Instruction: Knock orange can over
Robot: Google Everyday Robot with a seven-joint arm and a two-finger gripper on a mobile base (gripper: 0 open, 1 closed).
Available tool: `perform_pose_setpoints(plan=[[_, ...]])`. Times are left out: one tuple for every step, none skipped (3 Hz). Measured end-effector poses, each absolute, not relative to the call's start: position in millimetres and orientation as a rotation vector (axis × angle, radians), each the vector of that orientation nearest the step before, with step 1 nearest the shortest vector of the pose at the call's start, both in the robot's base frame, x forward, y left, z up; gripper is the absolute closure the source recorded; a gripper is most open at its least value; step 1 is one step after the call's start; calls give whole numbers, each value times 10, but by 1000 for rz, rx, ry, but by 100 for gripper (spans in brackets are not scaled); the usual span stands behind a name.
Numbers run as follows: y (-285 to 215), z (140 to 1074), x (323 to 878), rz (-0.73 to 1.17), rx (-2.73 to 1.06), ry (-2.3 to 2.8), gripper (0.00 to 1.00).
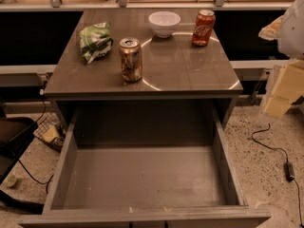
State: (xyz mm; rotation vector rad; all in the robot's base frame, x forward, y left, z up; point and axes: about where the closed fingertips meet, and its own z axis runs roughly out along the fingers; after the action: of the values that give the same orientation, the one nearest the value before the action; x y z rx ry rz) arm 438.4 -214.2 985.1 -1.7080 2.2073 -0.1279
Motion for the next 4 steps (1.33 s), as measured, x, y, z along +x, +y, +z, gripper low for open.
perform_pose_setpoints(plan=[[-2142, 9851, 4384, -128, -1708, 2207, 0], [-2138, 9885, 4424, -116, -1682, 2194, 0], [-2058, 9956, 4710, -25, -1595, 2101, 0], [-1940, 9940, 5255, 132, -1448, 1928, 0]])
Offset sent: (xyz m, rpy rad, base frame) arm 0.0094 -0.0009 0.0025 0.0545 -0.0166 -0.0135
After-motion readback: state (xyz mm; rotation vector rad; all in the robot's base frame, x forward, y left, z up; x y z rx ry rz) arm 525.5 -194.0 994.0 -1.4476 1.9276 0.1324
